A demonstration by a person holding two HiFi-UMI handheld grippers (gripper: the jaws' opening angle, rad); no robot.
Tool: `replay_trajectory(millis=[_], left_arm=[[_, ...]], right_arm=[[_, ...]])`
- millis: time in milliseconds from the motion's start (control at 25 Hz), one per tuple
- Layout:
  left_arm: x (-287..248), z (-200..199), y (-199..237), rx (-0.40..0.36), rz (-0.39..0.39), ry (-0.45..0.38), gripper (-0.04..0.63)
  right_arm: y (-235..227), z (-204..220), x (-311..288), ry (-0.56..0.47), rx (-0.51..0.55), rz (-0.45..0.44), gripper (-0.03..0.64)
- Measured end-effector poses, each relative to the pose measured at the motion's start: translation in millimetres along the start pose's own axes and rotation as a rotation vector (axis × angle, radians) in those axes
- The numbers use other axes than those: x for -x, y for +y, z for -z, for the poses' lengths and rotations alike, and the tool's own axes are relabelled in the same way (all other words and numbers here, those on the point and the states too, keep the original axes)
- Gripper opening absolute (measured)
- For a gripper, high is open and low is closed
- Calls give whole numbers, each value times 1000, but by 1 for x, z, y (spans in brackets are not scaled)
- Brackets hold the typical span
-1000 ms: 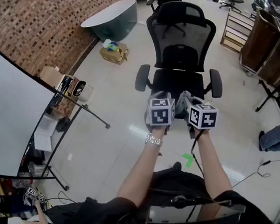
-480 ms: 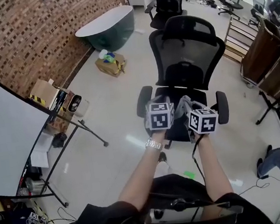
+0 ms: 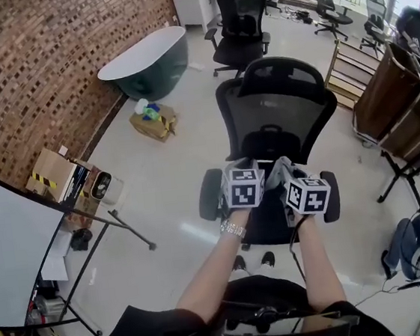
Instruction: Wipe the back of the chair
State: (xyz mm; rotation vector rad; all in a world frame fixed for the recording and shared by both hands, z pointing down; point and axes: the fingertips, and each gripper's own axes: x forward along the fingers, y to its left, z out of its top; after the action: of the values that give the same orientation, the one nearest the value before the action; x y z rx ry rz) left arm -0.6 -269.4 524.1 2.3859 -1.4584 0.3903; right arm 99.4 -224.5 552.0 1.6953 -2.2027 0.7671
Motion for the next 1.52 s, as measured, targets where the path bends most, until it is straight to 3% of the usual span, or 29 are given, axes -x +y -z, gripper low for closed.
replay_trajectory(millis=[240, 520, 840, 1040, 1280, 1520], left_arm=[[-25, -23, -2, 7, 0, -8, 61], [-21, -35, 39, 34, -100, -23, 61], [-30, -38, 61, 38, -150, -19, 61], [-46, -41, 48, 25, -107, -14, 61], [-65, -40, 17, 18, -42, -10, 61], [-72, -37, -12, 7, 2, -5, 61]], right_arm=[[-16, -42, -31, -30, 10, -41, 49], [27, -170, -127, -131, 242, -119, 49], [36, -241, -178, -165, 268, -57, 49], [-28, -247, -173, -146, 238, 72, 50], [-149, -251, -119, -156, 242, 316, 49], [-236, -230, -65, -151, 179, 435, 49]])
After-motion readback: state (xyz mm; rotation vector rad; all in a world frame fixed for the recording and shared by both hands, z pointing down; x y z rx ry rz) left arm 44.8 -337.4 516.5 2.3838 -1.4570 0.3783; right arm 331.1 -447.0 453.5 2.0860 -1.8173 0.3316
